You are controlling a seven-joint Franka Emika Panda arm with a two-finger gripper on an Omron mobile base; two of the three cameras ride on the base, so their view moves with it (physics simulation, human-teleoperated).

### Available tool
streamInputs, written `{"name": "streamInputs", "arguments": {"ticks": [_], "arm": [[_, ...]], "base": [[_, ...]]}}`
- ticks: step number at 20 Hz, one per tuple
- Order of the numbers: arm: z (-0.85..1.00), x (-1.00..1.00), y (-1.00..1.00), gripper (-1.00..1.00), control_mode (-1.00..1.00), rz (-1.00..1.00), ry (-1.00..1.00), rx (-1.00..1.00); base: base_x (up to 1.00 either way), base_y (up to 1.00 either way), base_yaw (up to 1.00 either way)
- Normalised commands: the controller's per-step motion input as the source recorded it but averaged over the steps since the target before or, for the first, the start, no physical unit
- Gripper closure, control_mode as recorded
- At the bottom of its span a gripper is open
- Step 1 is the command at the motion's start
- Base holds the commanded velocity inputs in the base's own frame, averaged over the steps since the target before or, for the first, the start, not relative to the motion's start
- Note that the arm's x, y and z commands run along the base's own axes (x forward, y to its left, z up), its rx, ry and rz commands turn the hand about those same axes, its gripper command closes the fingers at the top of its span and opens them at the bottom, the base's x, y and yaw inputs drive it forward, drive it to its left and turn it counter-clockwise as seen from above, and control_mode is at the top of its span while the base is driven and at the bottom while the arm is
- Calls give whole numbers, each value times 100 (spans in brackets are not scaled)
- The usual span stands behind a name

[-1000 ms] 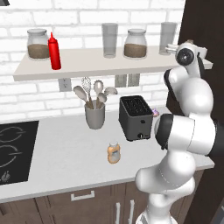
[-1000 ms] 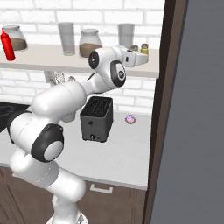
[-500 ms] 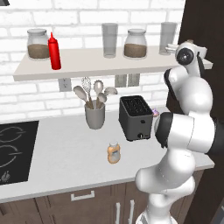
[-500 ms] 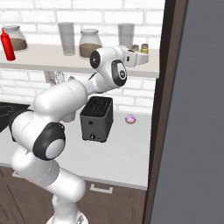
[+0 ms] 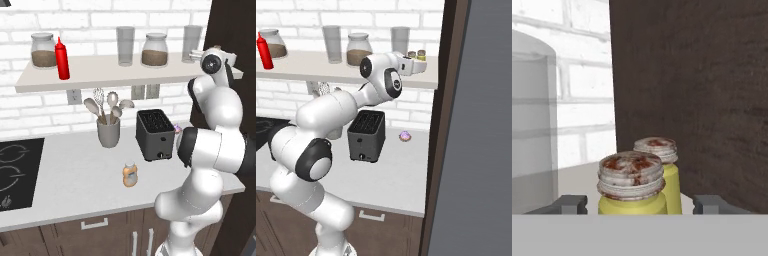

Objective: Put the shaker and condiment bottle from the counter next to their counterparts in the cabinet.

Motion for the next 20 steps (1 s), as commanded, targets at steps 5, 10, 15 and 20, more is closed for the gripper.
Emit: {"name": "streamInputs", "arguments": {"ticks": [5, 10, 15, 20], "arm": [[0, 0, -1, -100, -100, 0, 0, 0], [0, -19, 0, -100, -100, 0, 0, 0], [0, -33, 13, -100, -100, 0, -1, 0], [-4, -23, 32, -100, -100, 0, -3, 0]], "base": [[0, 0, 0], [0, 0, 0], [0, 0, 0], [0, 0, 0]]}}
